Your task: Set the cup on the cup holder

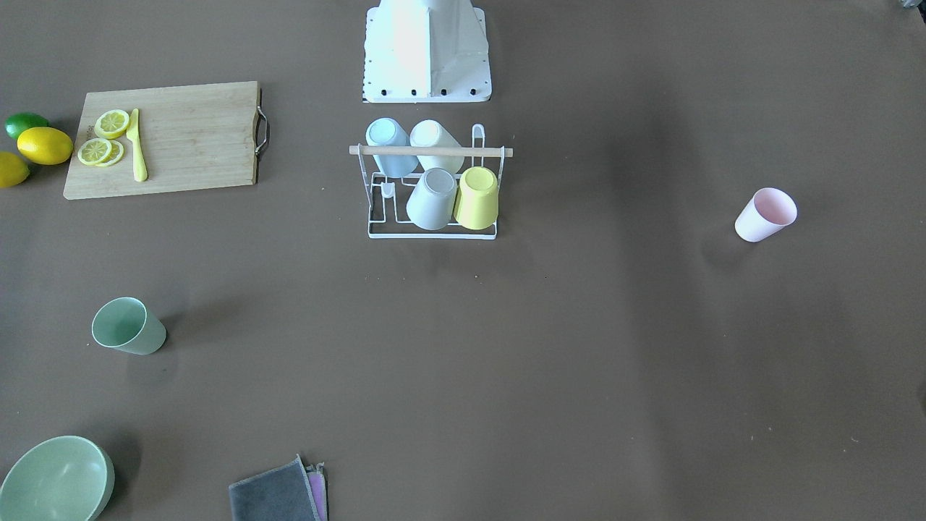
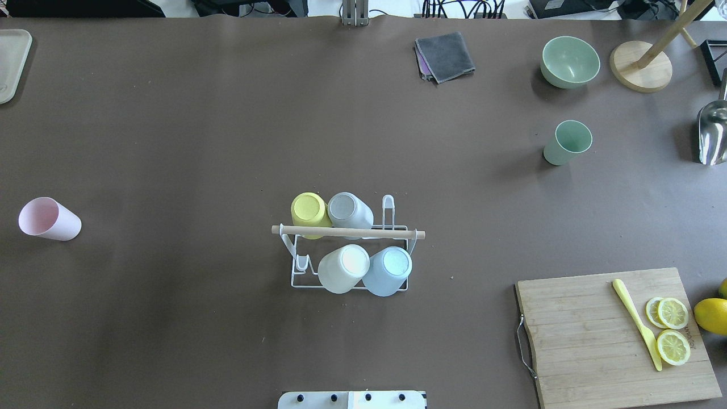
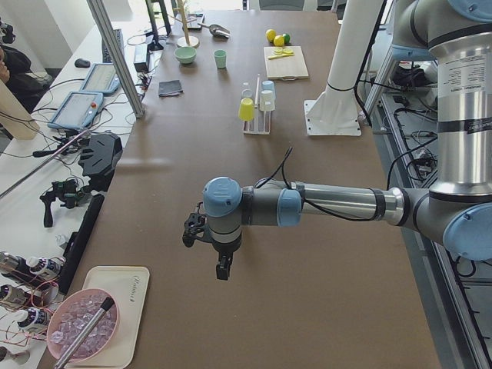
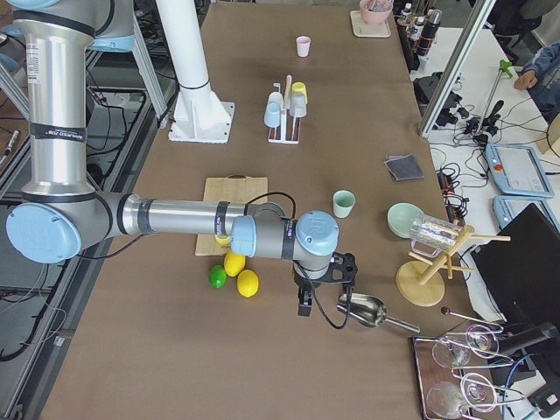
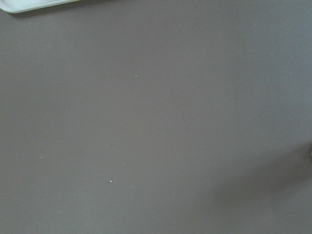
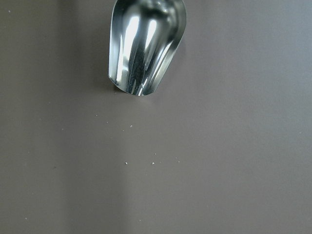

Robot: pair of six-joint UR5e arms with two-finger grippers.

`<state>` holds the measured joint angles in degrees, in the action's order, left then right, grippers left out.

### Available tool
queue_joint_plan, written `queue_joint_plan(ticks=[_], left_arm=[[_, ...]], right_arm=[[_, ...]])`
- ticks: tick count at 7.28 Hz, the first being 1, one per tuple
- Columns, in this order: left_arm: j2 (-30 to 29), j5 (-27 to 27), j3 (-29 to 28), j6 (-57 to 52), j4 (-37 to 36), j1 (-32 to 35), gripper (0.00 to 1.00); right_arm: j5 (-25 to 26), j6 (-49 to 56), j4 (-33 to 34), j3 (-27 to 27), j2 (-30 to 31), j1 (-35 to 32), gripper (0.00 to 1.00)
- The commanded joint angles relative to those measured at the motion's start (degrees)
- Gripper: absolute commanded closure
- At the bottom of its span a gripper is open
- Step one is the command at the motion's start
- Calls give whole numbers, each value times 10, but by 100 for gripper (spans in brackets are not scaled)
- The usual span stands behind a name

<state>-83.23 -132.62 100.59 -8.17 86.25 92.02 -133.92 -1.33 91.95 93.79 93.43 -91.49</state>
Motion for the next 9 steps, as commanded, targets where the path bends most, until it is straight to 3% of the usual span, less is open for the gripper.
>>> queue_joint_plan(ticks=[1,9], left_arm=[[3,-1,0,0,-2,0,2],[1,-3,2,-1,-1,-4,2]], right_arm=[[2,1,0,3,0,0,0],[9,-1,-1,-8,-2,1,0]])
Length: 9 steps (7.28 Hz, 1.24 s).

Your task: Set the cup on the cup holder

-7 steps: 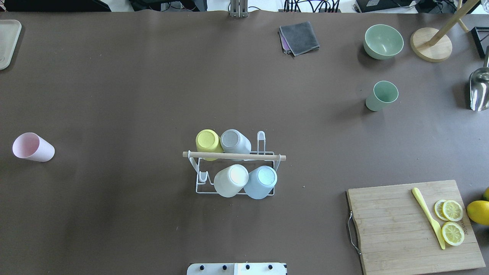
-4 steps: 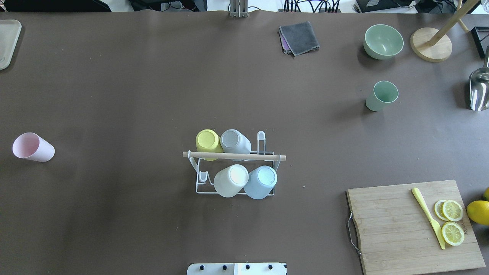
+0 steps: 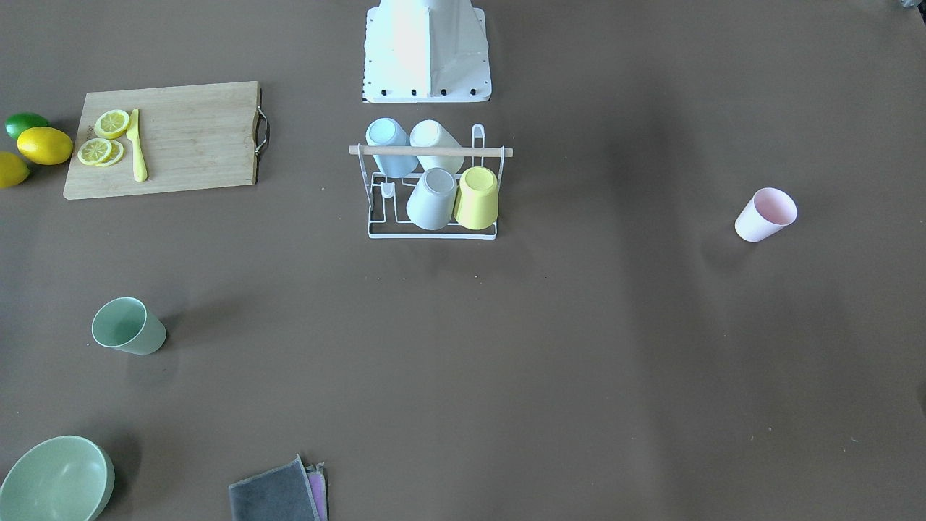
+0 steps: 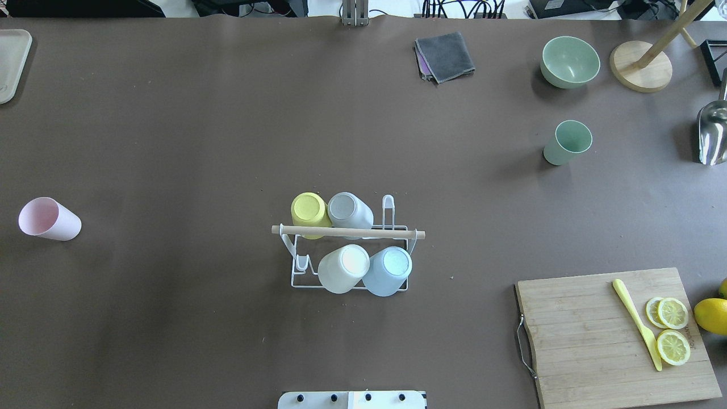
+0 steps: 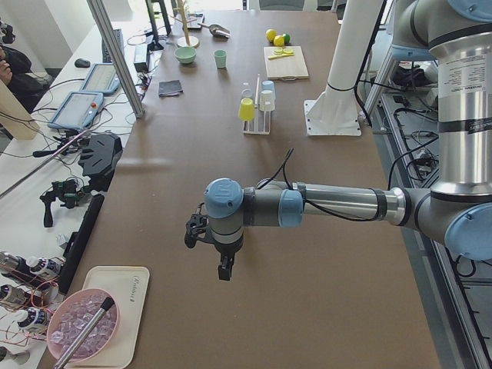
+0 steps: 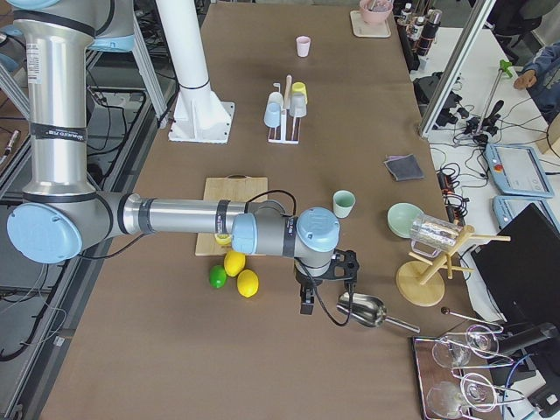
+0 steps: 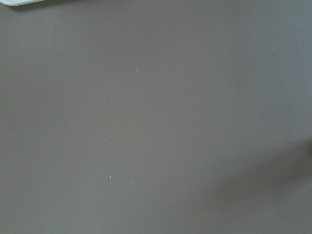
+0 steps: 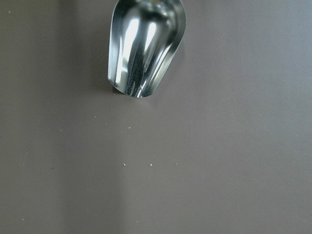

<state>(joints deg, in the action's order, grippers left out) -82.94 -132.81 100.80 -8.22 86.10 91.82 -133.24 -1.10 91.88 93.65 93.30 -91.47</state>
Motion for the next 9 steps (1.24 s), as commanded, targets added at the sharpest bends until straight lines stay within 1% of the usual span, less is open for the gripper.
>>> queue_joint_plan(ticks=[1,3,5,7,8,9], left_arm=[[-2,-1,0,0,-1,-2,2],[-1,-1,0,0,-1,-2,2],[-2,-1,0,0,-1,-3,2],[-2,-1,0,0,-1,-3,2],[-2,-1,0,0,-1,-3,2],[-2,-1,0,0,-1,-3,2]], right_arm=[[3,-3,0,-7,-4,1,0],[2,-1,0,-5,-6,6,0],[-13,-1,0,0,-6,6,0],[-12,-5,-1,-2,-7,6,0],[-6,-7,-1,-7,-14,16,0],[-5,-15,-1,-3,-27,52,0]])
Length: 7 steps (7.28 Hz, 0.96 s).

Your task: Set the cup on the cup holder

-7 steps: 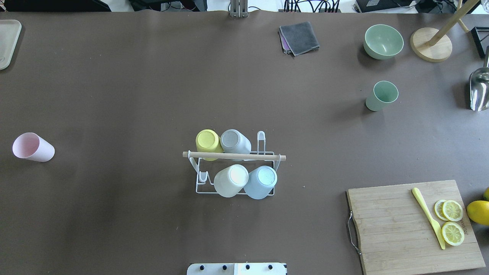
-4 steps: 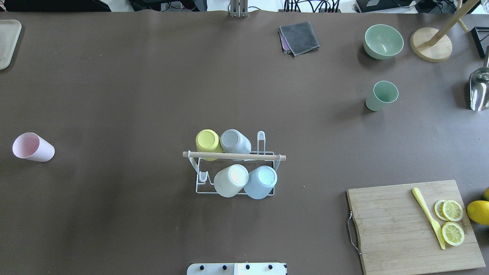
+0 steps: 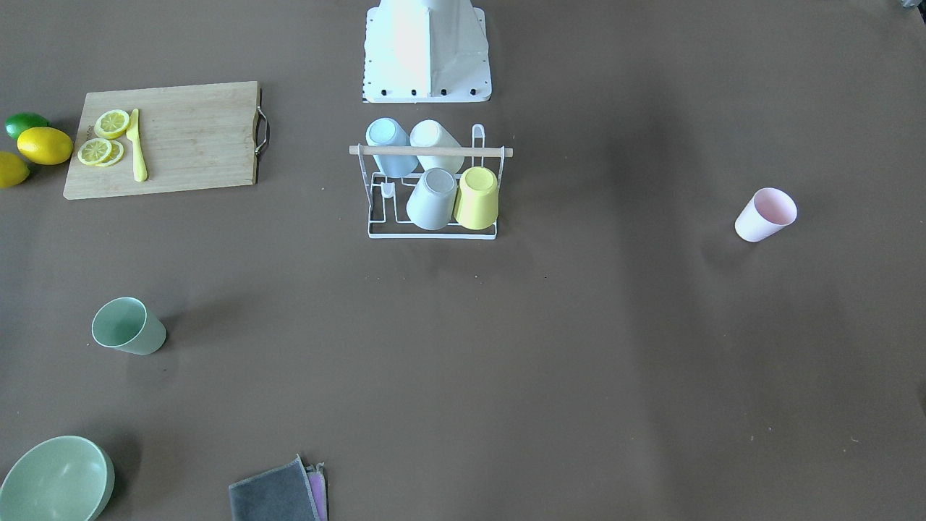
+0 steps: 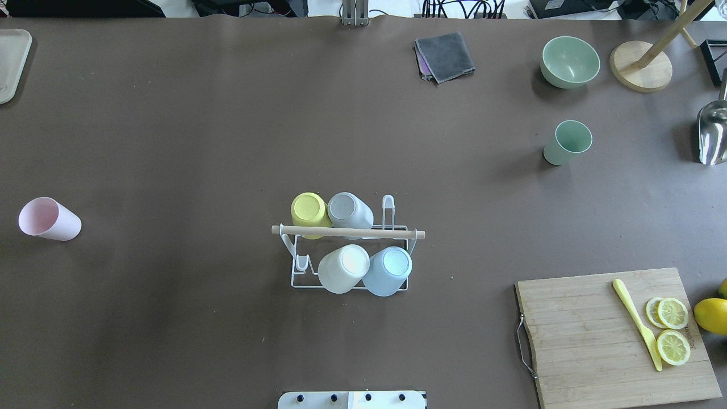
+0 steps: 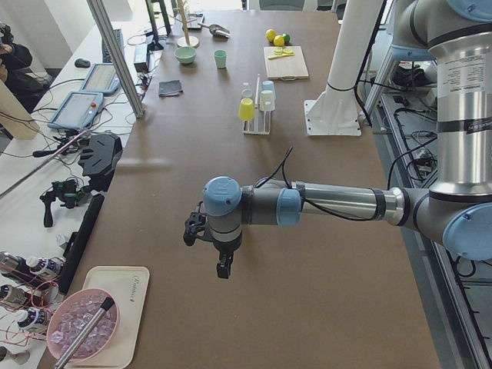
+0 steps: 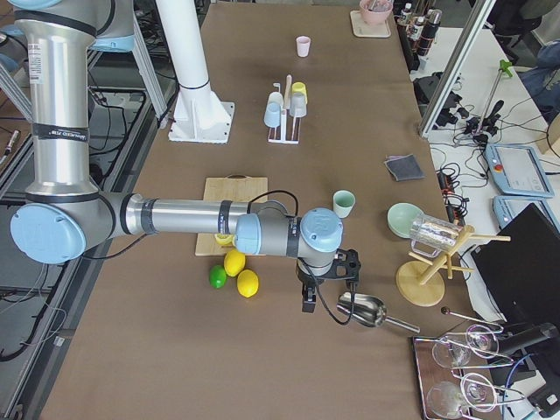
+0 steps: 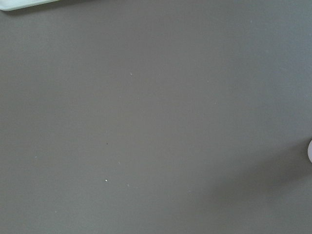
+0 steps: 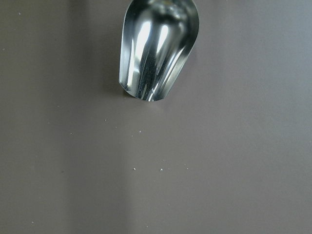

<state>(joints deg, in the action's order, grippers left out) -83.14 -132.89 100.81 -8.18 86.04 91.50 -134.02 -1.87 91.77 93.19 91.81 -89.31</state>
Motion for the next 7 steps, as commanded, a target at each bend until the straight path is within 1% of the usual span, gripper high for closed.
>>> queue_joint_plan(ticks=[1,2,3,4,6,7], left_arm=[[0,0,0,0,0,0,2],[0,0,0,0,0,0,2],[0,0,0,0,0,0,2],[0,0,0,0,0,0,2],[0,0,-1,0,0,0,2],[0,1,-2,0,1,0,2]], right_arm=[[28,-29,2,-4,-51,126,0],[105,-64,31,5,-102,178,0],[114,-66,95,16,-135,206,0],[117,-59,138,16,-168,228,0],[114,-56,185,17,-223,256,0],[120,-49,218,9,-259,285,0]])
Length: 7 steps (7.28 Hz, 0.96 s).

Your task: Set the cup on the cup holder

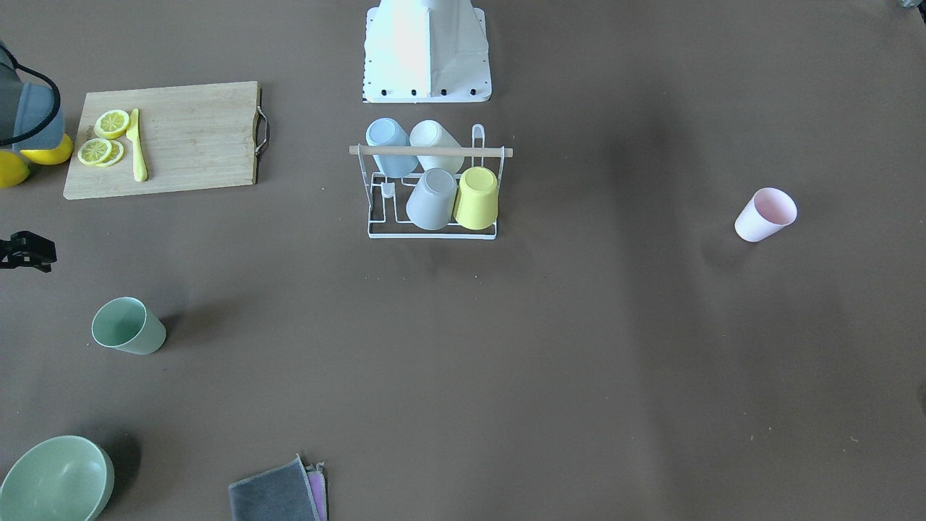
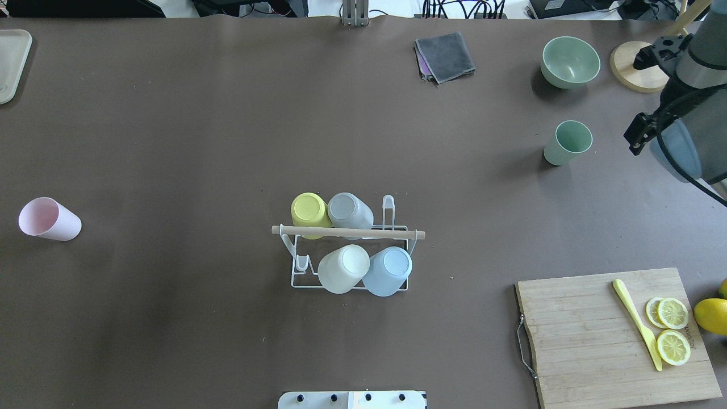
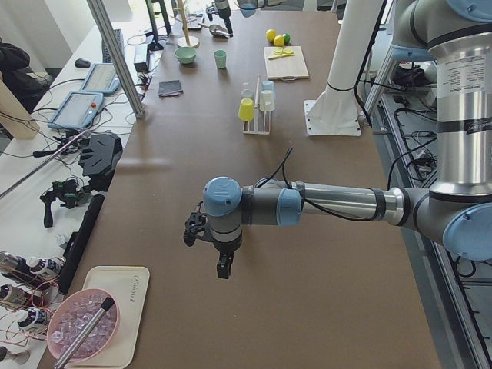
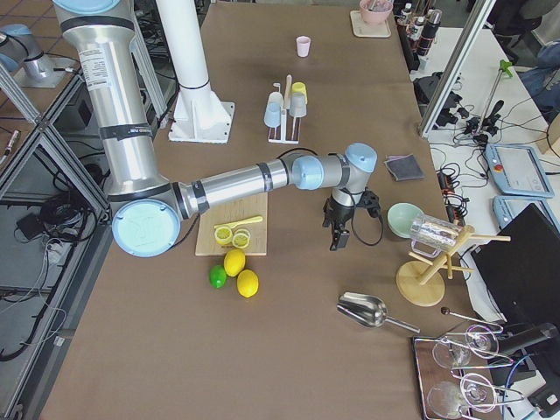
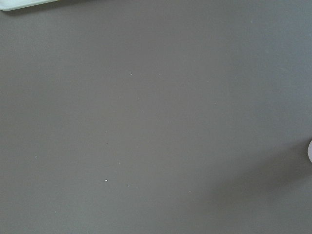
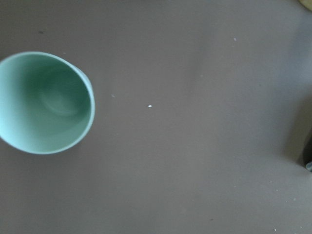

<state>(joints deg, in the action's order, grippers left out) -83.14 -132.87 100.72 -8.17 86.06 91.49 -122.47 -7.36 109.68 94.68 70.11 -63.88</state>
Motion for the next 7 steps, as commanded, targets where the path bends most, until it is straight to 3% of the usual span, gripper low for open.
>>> queue_joint_plan(ticks=[1,4,7], left_arm=[[0,2,-1,0,2,0,2],[-4,4,0,0,1,-3,2],[-55,7,-7,0,-38,-58,2]], right_arm=[[20,6,46,-39,-79,44,0],[13,83,62,-171,-196,46,0],[46,186,65,-309,-286,77,0]])
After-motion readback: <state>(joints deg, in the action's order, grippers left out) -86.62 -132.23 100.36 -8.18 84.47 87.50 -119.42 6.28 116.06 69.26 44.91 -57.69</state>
